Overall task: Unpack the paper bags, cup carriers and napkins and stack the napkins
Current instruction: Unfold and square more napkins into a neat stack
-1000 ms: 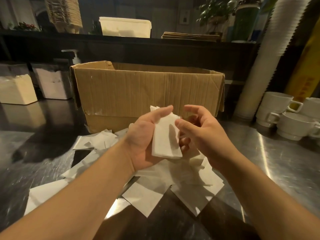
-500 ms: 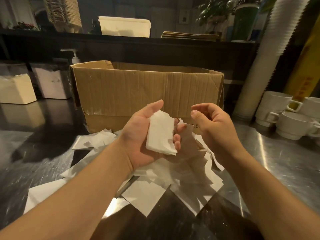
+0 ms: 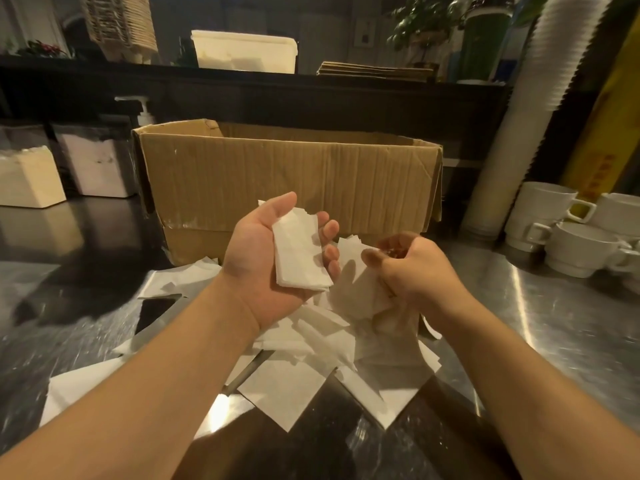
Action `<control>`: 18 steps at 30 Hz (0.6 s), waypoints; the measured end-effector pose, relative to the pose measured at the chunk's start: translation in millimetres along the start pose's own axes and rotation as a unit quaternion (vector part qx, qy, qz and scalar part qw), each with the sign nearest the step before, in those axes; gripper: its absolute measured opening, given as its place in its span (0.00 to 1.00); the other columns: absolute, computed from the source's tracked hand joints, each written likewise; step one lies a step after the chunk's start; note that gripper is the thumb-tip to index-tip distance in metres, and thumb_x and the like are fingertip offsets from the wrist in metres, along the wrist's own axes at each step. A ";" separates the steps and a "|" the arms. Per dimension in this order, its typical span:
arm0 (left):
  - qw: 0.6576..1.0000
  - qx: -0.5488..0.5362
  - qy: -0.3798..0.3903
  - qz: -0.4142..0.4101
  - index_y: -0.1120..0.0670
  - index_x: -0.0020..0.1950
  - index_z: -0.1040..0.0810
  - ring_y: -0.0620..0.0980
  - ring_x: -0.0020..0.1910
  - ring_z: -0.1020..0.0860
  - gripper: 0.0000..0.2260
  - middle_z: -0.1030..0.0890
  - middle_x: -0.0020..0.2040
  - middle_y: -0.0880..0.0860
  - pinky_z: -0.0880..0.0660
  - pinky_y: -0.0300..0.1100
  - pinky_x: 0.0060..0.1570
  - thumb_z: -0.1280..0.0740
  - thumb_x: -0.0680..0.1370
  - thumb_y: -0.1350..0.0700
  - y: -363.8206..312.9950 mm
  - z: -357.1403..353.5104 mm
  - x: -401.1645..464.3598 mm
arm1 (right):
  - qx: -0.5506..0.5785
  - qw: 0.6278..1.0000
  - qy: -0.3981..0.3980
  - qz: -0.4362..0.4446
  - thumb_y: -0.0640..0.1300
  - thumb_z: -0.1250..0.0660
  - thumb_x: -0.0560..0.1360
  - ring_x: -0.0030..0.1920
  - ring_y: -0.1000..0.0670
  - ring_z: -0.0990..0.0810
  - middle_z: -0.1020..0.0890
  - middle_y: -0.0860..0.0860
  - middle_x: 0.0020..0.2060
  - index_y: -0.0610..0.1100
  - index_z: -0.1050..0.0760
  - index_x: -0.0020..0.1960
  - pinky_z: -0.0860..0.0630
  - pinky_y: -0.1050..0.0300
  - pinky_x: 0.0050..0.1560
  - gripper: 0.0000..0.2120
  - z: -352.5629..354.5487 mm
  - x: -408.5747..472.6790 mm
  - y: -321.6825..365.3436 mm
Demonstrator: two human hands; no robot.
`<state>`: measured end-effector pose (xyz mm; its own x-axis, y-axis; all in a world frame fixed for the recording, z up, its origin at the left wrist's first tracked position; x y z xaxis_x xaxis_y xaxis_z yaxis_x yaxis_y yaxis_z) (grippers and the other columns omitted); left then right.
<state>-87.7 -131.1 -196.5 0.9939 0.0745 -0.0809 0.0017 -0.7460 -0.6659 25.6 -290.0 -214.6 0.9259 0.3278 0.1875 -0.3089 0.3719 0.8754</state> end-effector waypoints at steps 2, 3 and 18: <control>1.000 -0.002 0.001 0.001 0.57 0.61 0.24 0.54 0.41 0.25 0.20 0.21 0.50 0.57 0.28 0.47 0.47 0.34 0.77 0.45 0.0 -0.8 -0.5 | -0.010 1.000 0.019 0.012 0.54 0.25 0.75 0.47 0.51 0.18 0.18 0.51 0.48 0.47 0.21 0.56 0.18 0.56 0.43 0.15 -2.8 -1.6 1.0; 1.000 -0.003 0.001 0.001 0.57 0.61 0.24 0.54 0.41 0.25 0.19 0.21 0.50 0.57 0.28 0.47 0.47 0.34 0.77 0.45 0.0 -0.8 -0.3 | -0.012 0.999 0.031 0.017 0.54 0.24 0.75 0.47 0.52 0.18 0.18 0.51 0.48 0.47 0.21 0.56 0.18 0.57 0.43 0.15 -4.2 -2.7 1.7; 1.000 0.006 -0.002 -0.009 0.57 0.59 0.23 0.54 0.41 0.25 0.18 0.21 0.50 0.56 0.28 0.47 0.46 0.35 0.77 0.45 -0.2 -1.3 0.0 | -0.009 0.998 0.040 0.040 0.47 0.28 0.78 0.53 0.51 0.21 0.20 0.53 0.55 0.50 0.24 0.61 0.19 0.59 0.49 0.13 -10.6 -3.2 1.3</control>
<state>-87.6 -131.9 -195.4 0.9932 0.0915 -0.0715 0.0193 -0.7368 -0.6759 19.9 -281.3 -218.9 0.8782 0.4253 0.2188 -0.3852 0.3578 0.8507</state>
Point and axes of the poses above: each hand's wrist, its own x-axis towards the middle knuckle, its own z-axis out of the back of the hand, y = z × x, the point moved 2 cm from there along x, towards the middle knuckle
